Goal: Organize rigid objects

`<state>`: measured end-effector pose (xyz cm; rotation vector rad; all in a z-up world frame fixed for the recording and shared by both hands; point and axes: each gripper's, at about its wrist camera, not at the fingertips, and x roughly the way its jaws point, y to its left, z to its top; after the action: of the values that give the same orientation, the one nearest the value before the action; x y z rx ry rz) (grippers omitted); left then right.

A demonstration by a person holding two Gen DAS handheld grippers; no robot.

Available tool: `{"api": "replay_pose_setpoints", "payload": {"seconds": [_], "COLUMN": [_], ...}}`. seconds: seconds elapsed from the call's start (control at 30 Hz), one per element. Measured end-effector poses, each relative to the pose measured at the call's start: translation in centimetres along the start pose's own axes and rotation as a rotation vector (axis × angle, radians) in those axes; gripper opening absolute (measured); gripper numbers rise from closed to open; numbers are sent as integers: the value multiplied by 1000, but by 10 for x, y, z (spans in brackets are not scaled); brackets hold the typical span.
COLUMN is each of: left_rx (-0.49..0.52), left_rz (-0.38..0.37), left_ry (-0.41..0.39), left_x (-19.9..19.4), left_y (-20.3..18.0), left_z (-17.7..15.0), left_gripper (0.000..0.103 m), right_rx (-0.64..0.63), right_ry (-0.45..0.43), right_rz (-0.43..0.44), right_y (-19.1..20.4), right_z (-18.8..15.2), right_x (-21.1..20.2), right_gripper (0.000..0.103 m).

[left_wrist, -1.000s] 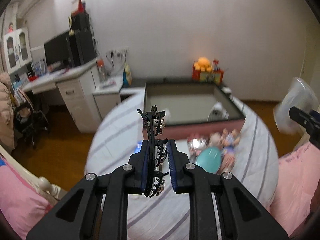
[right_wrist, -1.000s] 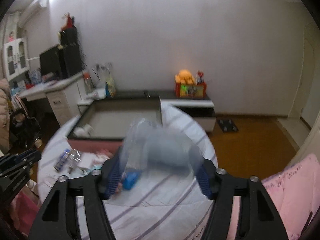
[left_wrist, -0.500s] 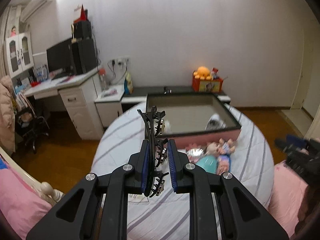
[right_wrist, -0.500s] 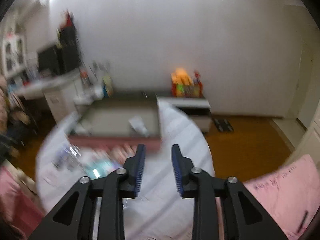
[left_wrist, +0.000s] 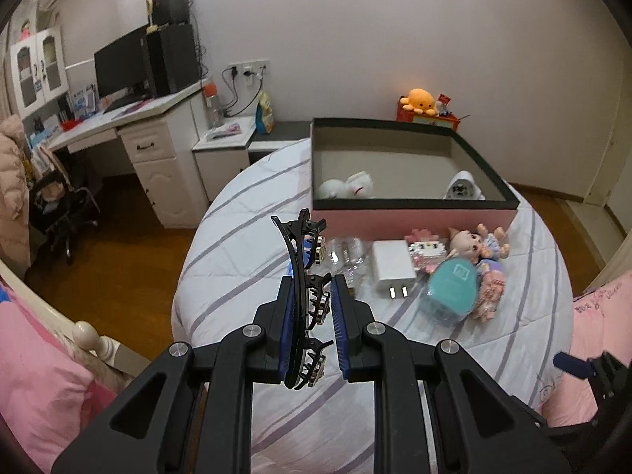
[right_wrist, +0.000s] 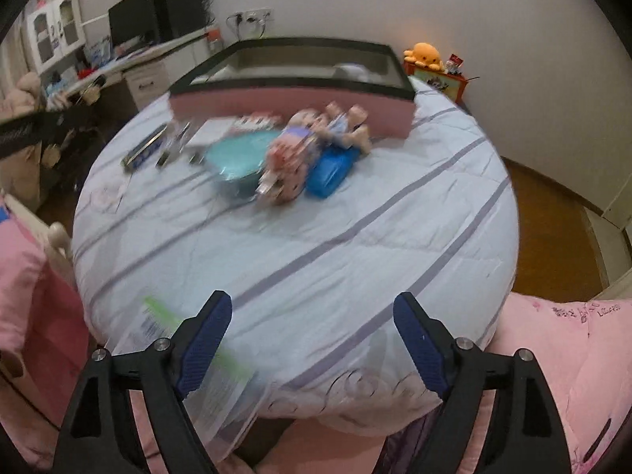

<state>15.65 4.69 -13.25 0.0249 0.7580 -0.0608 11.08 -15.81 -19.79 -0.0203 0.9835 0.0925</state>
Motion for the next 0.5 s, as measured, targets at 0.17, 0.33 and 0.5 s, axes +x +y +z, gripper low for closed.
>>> {"api": "replay_pose_setpoints", "payload": {"seconds": [0.17, 0.33, 0.5], "left_rx": [-18, -30, -21], "left_rz": [-3, -3, 1], "left_ry": [0, 0, -12], "left_x": [-2, -7, -16], "left_y": [11, 18, 19], "left_z": [-4, -11, -13], "left_gripper": [18, 18, 18], "right_rx": [53, -25, -19], "right_ry": [-54, -13, -44], "right_rz": [12, -18, -14], "right_y": [-21, -7, -7], "right_z": [-11, -24, -13], "right_x": [-21, -17, -19], "right_gripper": [85, 85, 85]}}
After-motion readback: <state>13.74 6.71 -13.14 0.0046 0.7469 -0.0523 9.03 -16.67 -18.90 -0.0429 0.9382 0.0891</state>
